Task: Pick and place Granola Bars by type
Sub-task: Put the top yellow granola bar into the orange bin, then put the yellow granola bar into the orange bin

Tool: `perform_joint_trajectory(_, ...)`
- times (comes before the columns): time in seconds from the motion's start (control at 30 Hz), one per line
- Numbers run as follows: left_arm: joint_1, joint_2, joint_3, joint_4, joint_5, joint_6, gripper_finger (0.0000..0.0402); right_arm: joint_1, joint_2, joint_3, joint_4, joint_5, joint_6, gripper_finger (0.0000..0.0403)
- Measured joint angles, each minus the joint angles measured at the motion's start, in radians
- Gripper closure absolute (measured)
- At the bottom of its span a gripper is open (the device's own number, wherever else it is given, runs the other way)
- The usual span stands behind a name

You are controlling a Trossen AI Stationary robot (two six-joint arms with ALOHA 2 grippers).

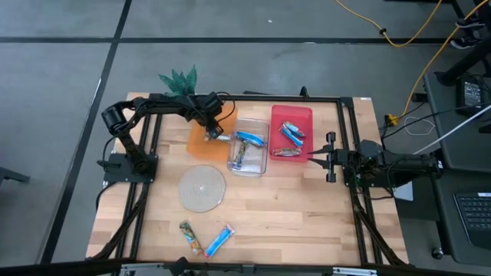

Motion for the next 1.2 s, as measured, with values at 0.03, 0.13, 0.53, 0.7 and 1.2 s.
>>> perform_joint_trajectory(0.03,0.0,0.0,0.0,0.001,0.002,0.0,0.0274,0.0,0.0,0.0,0.0,0.0,0.0,0.0315)
perform_joint_trajectory(0.13,0.0,0.0,0.0,0.006,0.003,0.0,0.0259,0.0,0.0,0.0,0.0,0.0,0.0,0.0315)
perform_joint_trajectory(0.53,0.0,-0.001,0.023,-0.028,0.003,-0.004,0.0219,0.0,0.0,0.0,0.0,0.0,0.0,0.0315)
perform_joint_trajectory(0.7,0.0,-0.049,0.044,-0.063,0.004,-0.004,0.0214,0.0,0.0,0.0,0.0,0.0,0.0,0.0315)
perform_joint_trajectory(1.2,-0.077,-0.386,0.056,-0.234,0.084,-0.09,0.0213,0.0,0.0,0.0,0.0,0.0,0.0,0.0315)
